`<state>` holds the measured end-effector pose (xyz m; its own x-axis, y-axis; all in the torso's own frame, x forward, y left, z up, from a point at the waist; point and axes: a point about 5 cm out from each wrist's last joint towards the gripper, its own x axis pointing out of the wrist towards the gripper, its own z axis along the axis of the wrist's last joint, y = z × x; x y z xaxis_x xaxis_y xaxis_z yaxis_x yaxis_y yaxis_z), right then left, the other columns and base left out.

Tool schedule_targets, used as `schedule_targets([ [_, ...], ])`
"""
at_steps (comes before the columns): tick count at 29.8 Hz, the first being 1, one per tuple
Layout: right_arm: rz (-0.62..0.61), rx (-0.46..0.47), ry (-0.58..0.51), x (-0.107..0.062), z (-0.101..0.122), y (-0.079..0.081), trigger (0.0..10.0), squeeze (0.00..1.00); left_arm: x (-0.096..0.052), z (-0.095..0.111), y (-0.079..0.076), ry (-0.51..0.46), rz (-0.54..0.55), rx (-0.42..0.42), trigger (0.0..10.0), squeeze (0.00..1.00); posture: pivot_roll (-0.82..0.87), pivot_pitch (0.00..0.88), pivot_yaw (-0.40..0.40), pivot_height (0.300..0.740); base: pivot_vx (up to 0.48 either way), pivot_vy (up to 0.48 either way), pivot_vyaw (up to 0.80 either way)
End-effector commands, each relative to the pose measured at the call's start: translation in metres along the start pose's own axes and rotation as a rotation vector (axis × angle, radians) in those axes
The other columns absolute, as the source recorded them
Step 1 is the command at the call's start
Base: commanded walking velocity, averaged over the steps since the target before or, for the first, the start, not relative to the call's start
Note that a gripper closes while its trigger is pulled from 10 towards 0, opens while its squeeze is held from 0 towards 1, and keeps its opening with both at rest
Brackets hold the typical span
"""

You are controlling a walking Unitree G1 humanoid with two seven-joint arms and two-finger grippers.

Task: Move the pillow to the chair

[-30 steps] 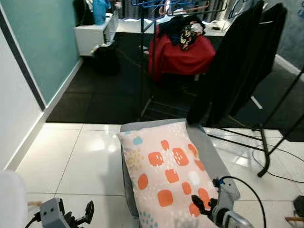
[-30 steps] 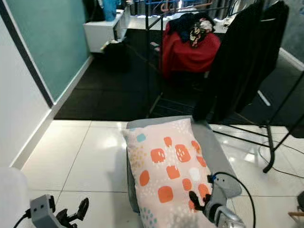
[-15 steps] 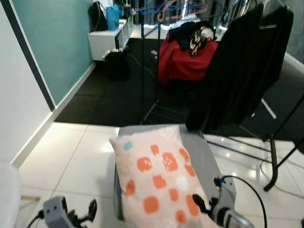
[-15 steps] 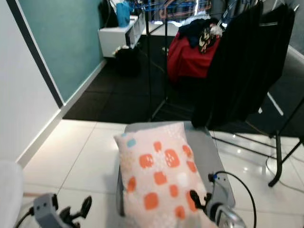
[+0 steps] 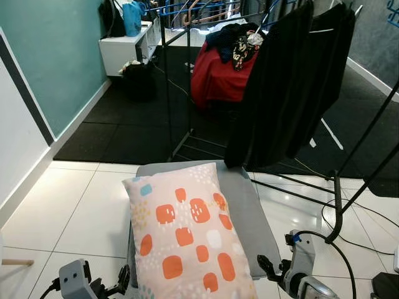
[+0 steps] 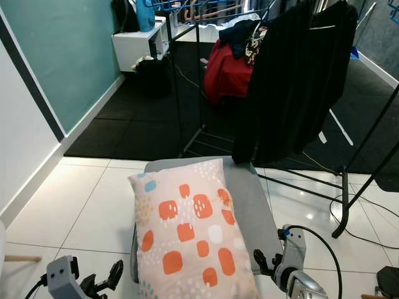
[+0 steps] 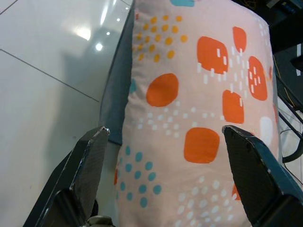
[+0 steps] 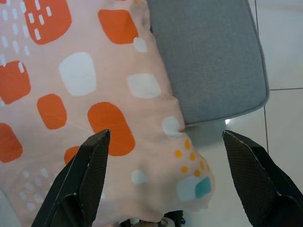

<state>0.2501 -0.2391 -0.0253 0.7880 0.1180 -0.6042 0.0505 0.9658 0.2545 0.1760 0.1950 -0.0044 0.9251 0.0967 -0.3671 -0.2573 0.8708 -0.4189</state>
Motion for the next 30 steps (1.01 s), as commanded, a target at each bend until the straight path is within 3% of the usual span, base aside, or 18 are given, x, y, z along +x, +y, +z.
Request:
schedule_targets([
  [1,0.003,0.018,0.018,0.000,-0.007,0.001,10.0,0.00,-0.003,-0.001,0.002,0.008,0.012,0.001,10.0,0.00,-0.12,0.077,-0.033,0.740,0.000,-0.296,0.00],
  [10,0.002,0.013,0.024,-0.001,-0.008,0.000,10.0,0.00,-0.004,-0.001,0.001,0.012,0.010,0.018,10.0,0.00,-0.12,0.079,-0.035,0.740,0.000,-0.453,0.00],
  [19,-0.023,-0.084,-0.007,0.002,0.009,-0.001,10.0,0.00,-0.005,0.010,0.008,-0.023,0.049,0.131,10.0,0.00,-0.10,0.082,-0.031,0.740,0.000,0.000,0.00],
  [21,0.032,-0.113,-0.060,0.006,0.033,0.007,10.0,0.00,-0.005,0.022,0.009,-0.068,0.055,0.163,10.0,0.00,-0.10,0.085,-0.028,0.740,0.000,0.000,0.00],
  [22,0.032,-0.113,-0.060,0.006,0.033,0.007,10.0,0.00,-0.005,0.022,0.009,-0.068,0.055,0.163,10.0,0.00,-0.10,0.085,-0.028,0.740,0.000,0.000,0.00],
  [23,0.093,-0.117,-0.100,0.009,0.049,0.017,10.0,0.00,-0.004,0.030,0.006,-0.094,0.046,0.194,10.0,0.00,-0.10,0.083,-0.018,0.740,0.000,0.000,0.00],
  [24,0.093,-0.117,-0.100,0.009,0.049,0.017,10.0,0.00,-0.004,0.030,0.006,-0.094,0.046,0.194,10.0,0.00,-0.10,0.083,-0.018,0.740,0.000,0.000,0.00],
  [25,0.167,-0.123,-0.131,0.012,0.063,0.031,10.0,0.00,-0.003,0.038,0.003,-0.117,0.035,0.233,10.0,0.00,-0.10,0.085,-0.020,0.740,0.000,0.000,0.00],
  [27,0.167,-0.123,-0.131,0.012,0.063,0.031,10.0,0.00,-0.003,0.038,0.003,-0.117,0.035,0.233,10.0,0.00,-0.10,0.085,-0.020,0.740,0.000,0.000,0.00],
  [30,0.377,-0.157,-0.151,0.017,0.086,0.070,10.0,0.00,0.008,0.066,0.001,-0.200,0.029,0.291,10.0,0.00,-0.09,0.072,-0.024,0.740,0.000,0.000,0.00],
])
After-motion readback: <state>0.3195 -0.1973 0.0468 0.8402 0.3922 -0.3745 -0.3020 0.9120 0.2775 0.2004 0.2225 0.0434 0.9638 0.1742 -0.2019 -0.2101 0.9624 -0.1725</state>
